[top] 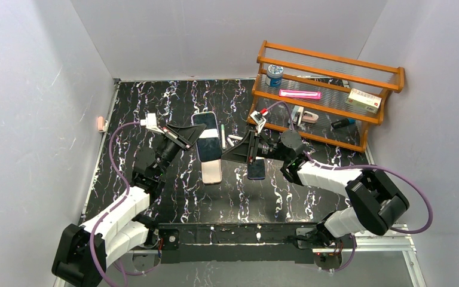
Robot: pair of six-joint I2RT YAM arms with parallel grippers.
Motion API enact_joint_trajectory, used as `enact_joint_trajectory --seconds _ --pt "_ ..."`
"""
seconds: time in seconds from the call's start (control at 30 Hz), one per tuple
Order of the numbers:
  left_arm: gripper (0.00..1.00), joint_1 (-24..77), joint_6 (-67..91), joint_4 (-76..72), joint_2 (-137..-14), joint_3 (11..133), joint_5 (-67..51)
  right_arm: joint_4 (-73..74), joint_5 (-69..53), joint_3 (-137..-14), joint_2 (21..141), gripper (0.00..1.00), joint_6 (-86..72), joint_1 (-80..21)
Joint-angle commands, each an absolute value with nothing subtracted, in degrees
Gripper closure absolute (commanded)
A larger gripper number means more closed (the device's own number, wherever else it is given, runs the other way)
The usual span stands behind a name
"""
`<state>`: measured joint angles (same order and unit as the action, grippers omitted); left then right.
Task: Take the phone out of the phone case
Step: Remove the phone case from the phone.
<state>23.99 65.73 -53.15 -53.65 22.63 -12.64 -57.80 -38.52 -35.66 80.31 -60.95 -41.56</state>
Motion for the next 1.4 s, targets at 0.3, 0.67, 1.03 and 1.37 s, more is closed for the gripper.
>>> enact_joint_trajectory --seconds 0.3,0.67,1.03,1.37 --pt "1.0 27.29 72.66 -63.1 -52.19 21.32 -13.01 -66.62 -39.46 -39.53 84.09 0.51 -62.19 -41.32" --pt "1.0 27.39 62.69 -61.64 -51.91 20.13 -6.56 -51.93 -39.47 -38.5 76.99 0.44 -56.47 -41.33" --pt "1.0 27.42 58.98 -61.53 -53.47 22.49 -4.04 -41.23 -40.37 -38.39 72.92 0.42 -54.31 -41.31" --pt "1.0 27.42 59.85 -61.7 -52.94 22.68 -4.52 -50.96 -44.46 -38.69 78.3 0.46 -60.56 -41.67"
